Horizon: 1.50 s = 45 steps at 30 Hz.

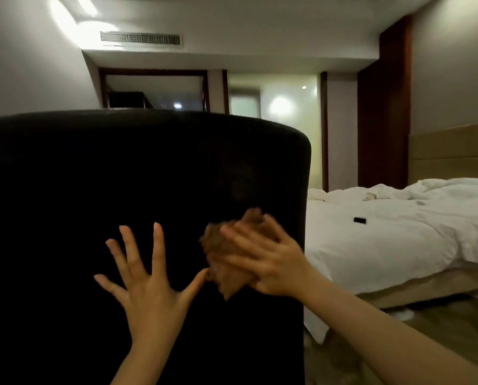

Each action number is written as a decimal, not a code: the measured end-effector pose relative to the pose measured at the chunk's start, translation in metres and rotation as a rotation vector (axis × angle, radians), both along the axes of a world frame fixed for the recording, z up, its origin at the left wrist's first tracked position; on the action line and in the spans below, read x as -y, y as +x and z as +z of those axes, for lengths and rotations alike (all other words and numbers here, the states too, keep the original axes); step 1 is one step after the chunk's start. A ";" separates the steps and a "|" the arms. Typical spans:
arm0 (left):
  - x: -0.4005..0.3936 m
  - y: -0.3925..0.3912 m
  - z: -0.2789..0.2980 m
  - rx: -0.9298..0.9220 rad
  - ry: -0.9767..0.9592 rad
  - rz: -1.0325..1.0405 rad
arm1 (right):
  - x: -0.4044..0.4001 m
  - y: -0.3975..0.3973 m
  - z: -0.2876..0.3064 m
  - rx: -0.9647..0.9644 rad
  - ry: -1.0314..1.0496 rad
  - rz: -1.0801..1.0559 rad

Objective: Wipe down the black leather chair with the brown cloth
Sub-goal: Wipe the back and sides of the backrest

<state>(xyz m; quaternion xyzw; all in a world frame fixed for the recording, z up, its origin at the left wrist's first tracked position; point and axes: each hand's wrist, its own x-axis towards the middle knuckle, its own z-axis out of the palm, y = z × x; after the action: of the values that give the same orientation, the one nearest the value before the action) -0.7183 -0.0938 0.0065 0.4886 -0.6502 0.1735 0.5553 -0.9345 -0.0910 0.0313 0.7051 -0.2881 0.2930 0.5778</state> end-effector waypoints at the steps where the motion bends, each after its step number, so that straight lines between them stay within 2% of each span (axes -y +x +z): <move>1: -0.001 0.000 0.001 -0.002 0.019 0.002 | -0.001 -0.003 0.014 0.155 -0.025 0.000; 4: 0.000 -0.004 0.000 0.015 0.060 -0.010 | -0.006 0.022 0.052 0.737 -0.084 0.038; 6: 0.001 -0.004 -0.001 0.024 0.048 -0.002 | -0.003 0.055 0.058 0.948 -0.102 0.136; 7: 0.001 -0.003 0.000 0.030 0.041 -0.004 | 0.000 0.071 0.058 0.957 -0.097 0.170; 8: 0.000 -0.001 0.000 0.036 0.027 -0.009 | 0.002 0.084 0.054 0.875 -0.089 0.152; 11: -0.001 0.016 0.009 0.044 -0.007 -0.017 | 0.010 0.085 0.039 0.337 -0.110 -0.038; 12: -0.001 0.025 0.015 0.035 -0.012 -0.016 | 0.010 0.074 0.042 0.285 -0.122 -0.041; 13: -0.001 0.035 0.021 0.015 -0.021 -0.015 | 0.007 0.064 0.047 0.357 -0.141 -0.019; 14: -0.001 0.046 0.028 -0.012 -0.029 -0.018 | 0.003 0.056 0.059 0.558 -0.141 0.036; 16: -0.004 0.069 0.042 -0.070 -0.037 -0.037 | -0.005 0.050 0.090 1.188 -0.057 0.333; 17: -0.006 0.079 0.051 -0.100 -0.027 -0.050 | -0.008 0.054 0.105 1.401 -0.055 0.455; 18: -0.008 0.089 0.059 -0.122 -0.009 -0.064 | -0.010 0.065 0.118 1.478 -0.110 0.491; 20: -0.011 0.104 0.074 -0.121 0.028 -0.100 | -0.009 0.098 0.134 1.403 -0.188 0.481; 22: -0.008 0.111 0.082 -0.093 0.062 -0.122 | -0.005 0.138 0.140 1.239 -0.198 0.421; 27: -0.007 0.108 0.081 -0.107 -0.072 -0.078 | -0.001 0.227 0.151 0.587 -0.113 0.085; 31: -0.020 0.119 0.108 -0.137 -0.195 -0.061 | -0.010 0.207 0.165 0.343 -0.113 0.059; 34: -0.027 0.125 0.152 -0.042 -0.189 -0.053 | -0.022 0.146 0.172 0.481 -0.142 -0.024; 37: -0.023 0.122 0.192 0.107 0.021 -0.054 | -0.045 0.094 0.170 0.753 -0.028 -0.039; 39: -0.022 0.117 0.204 0.165 0.131 -0.046 | -0.052 0.078 0.171 0.862 0.079 0.008; 45: -0.025 0.102 0.205 0.206 0.150 0.028 | -0.045 0.064 0.176 0.899 0.200 -0.032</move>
<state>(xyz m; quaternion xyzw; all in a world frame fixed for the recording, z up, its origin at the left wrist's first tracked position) -0.6165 -0.0685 0.2116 0.5176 -0.7081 0.1816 0.4447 -0.8709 -0.0463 0.2073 0.5559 -0.5478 0.5317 0.3289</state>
